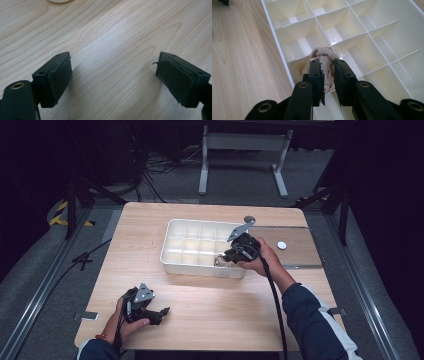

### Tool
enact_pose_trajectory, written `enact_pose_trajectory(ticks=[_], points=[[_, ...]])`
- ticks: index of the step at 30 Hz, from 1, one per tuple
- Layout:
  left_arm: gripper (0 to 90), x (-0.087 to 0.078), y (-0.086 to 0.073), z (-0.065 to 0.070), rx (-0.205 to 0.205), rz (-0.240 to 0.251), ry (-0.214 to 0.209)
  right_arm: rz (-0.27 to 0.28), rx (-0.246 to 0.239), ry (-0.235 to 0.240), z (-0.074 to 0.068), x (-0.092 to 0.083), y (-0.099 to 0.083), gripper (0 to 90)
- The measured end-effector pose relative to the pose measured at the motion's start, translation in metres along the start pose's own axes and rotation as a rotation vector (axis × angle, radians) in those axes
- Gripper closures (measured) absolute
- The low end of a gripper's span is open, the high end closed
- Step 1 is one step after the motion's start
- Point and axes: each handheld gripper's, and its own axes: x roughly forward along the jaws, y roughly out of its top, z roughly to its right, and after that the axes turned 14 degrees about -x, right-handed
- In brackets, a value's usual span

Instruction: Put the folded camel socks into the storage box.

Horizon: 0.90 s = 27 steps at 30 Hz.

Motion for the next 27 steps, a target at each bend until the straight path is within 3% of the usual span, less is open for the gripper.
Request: enact_pose_trajectory(ticks=[5, 17, 22, 25, 27], points=[[13.1, 0.001, 0.0, 0.0, -0.006, 0.002, -0.007, 0.039, 0.014, 0.021, -0.005, -0.013, -0.002, 68.6], [12.5, 0.001, 0.001, 0.0, -0.003, 0.002, -0.001, 0.057, -0.028, -0.045, -0.02, -0.038, -0.008, 53.2], [12.6, 0.001, 0.0, 0.001, -0.002, 0.0, 0.0, 0.007, -0.07, -0.112, -0.027, -0.039, -0.017, 47.1], [12.6, 0.0, 0.0, 0.0, 0.0, 0.001, 0.001, 0.018, -0.056, -0.107, -0.03, -0.041, -0.024, 44.3], [12.7, 0.0, 0.0, 0.001, -0.004, 0.0, -0.001, 0.021, -0.061, -0.14, -0.033, -0.045, -0.029, 42.8]])
